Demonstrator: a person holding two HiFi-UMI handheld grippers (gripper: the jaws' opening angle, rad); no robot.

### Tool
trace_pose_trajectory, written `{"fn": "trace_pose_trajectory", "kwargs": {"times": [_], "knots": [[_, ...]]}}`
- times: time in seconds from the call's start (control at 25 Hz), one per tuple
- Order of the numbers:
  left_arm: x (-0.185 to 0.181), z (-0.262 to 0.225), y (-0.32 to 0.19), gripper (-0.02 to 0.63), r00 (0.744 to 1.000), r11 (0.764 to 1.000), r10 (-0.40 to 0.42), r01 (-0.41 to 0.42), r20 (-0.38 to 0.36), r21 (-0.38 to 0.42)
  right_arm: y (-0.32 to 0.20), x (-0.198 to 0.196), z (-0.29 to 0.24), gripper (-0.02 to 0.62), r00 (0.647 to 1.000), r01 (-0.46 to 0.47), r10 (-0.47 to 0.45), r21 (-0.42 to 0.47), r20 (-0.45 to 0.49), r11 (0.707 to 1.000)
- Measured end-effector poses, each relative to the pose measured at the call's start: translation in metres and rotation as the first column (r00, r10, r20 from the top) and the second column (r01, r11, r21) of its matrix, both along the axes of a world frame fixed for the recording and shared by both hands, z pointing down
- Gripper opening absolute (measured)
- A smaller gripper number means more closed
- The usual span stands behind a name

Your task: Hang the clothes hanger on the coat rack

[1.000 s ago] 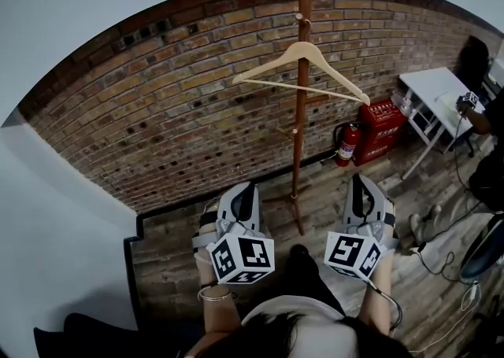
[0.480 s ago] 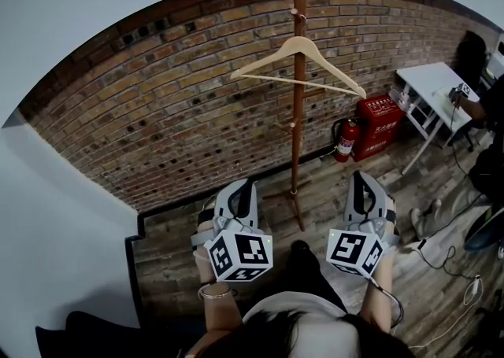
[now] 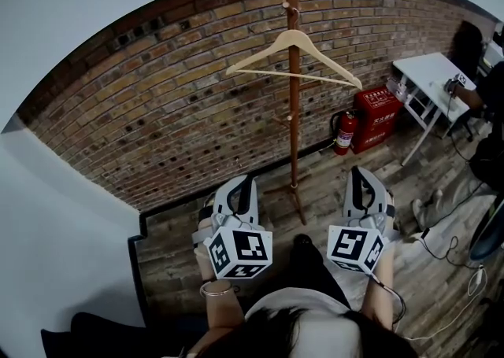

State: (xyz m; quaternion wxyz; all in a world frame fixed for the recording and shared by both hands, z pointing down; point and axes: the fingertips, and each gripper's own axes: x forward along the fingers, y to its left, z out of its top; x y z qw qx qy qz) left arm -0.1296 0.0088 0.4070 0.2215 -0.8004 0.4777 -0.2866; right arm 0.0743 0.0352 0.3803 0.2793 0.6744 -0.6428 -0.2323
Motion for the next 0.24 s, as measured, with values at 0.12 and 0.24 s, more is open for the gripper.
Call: {"fn": "trace_pose_trajectory", "kwargs": {"times": [0.12, 0.24], "knots": [[0.0004, 0.0006, 0.002, 0.011, 1.0, 1.0, 0.001, -0.001, -0.009, -0.008, 0.0026, -0.0013, 0.0, 0.04, 1.0, -0.001, 0.001, -0.011, 0.014, 1.0], [-0.0008, 0.0002, 0.0039, 0.011, 0.999, 1.0, 0.002, -0.003, -0.032, -0.02, 0.0048, -0.0022, -0.0009, 0.04, 1.0, -0.003, 0.003, -0.009, 0.023, 1.0]]}}
